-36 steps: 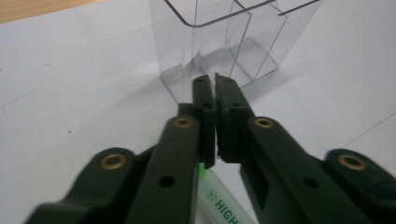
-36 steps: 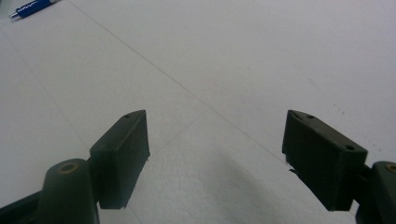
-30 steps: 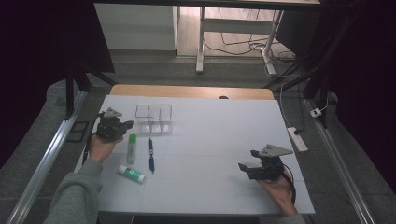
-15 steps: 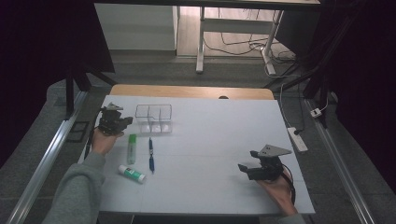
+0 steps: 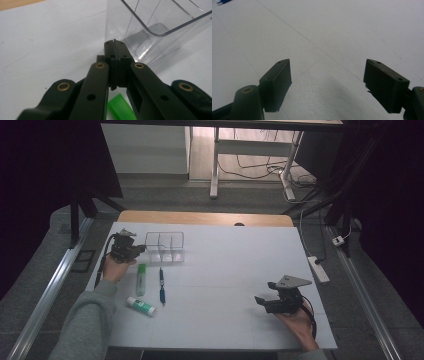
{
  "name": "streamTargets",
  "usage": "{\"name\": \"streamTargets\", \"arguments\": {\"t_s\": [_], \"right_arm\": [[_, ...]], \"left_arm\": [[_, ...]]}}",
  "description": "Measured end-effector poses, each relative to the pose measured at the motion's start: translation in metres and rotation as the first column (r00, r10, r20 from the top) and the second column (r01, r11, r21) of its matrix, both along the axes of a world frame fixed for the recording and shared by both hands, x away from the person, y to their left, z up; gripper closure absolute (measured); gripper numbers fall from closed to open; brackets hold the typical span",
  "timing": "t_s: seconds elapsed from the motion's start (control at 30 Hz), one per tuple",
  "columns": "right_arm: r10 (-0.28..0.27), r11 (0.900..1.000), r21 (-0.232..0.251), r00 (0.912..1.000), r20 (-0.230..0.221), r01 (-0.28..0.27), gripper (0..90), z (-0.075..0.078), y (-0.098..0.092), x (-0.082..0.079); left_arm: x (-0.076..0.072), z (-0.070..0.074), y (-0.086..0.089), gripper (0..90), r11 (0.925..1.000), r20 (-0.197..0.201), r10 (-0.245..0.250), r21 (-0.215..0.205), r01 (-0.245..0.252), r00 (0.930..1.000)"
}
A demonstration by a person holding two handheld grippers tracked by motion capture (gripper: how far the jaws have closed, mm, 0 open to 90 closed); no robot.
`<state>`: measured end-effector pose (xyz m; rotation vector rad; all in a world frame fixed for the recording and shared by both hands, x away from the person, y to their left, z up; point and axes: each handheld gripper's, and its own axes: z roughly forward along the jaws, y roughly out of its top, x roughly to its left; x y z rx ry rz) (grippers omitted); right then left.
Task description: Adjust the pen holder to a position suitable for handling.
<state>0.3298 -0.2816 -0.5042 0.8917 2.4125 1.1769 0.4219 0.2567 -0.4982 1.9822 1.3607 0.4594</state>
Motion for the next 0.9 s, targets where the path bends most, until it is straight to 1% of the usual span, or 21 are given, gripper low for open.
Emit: {"name": "streamTargets", "arguments": {"t_s": [0.07,0.1,0.2,0.23,0.47,0.57,0.7,0.9], "right_arm": [[0.000,1.000,0.000,1.0000,0.000,0.000,21.6,0.000,0.000,0.000],[0.001,1.000,0.000,1.0000,0.001,-0.001,21.6,0.000,0.000,0.000],[0.001,1.000,0.000,1.0000,0.002,-0.001,21.5,0.000,0.000,0.000],[0.001,1.000,0.000,1.0000,0.001,-0.001,21.5,0.000,0.000,0.000],[0.003,1.000,-0.001,1.0000,0.001,-0.003,21.6,0.000,0.001,0.000],[0.001,1.000,-0.001,1.0000,0.002,-0.001,21.6,0.001,0.001,-0.001],[0.001,1.000,0.006,0.9999,0.015,-0.001,21.9,0.002,0.001,-0.002],[-0.003,1.000,0.007,1.0000,0.008,0.003,21.8,0.001,0.002,-0.001]], "left_arm": [[0.000,0.000,-0.001,88.6,1.0000,0.000,-0.002,0.002,0.002,1.0000],[0.001,-0.001,-0.002,88.6,0.9999,-0.001,0.002,0.015,-0.002,1.0000],[0.002,-0.001,-0.002,88.6,1.0000,-0.006,0.002,0.006,-0.002,1.0000],[0.002,-0.002,-0.001,88.6,1.0000,-0.014,0.003,-0.002,-0.003,0.9999],[0.003,-0.003,-0.003,88.6,1.0000,-0.018,0.000,0.009,0.001,0.9998],[0.003,-0.003,-0.005,88.6,0.9999,-0.018,-0.006,0.009,0.007,0.9998],[0.005,-0.003,-0.007,88.6,0.9998,-0.015,-0.017,0.007,0.018,0.9997],[0.008,-0.003,-0.011,88.6,0.9997,-0.017,-0.024,0.005,0.024,0.9996]]}}
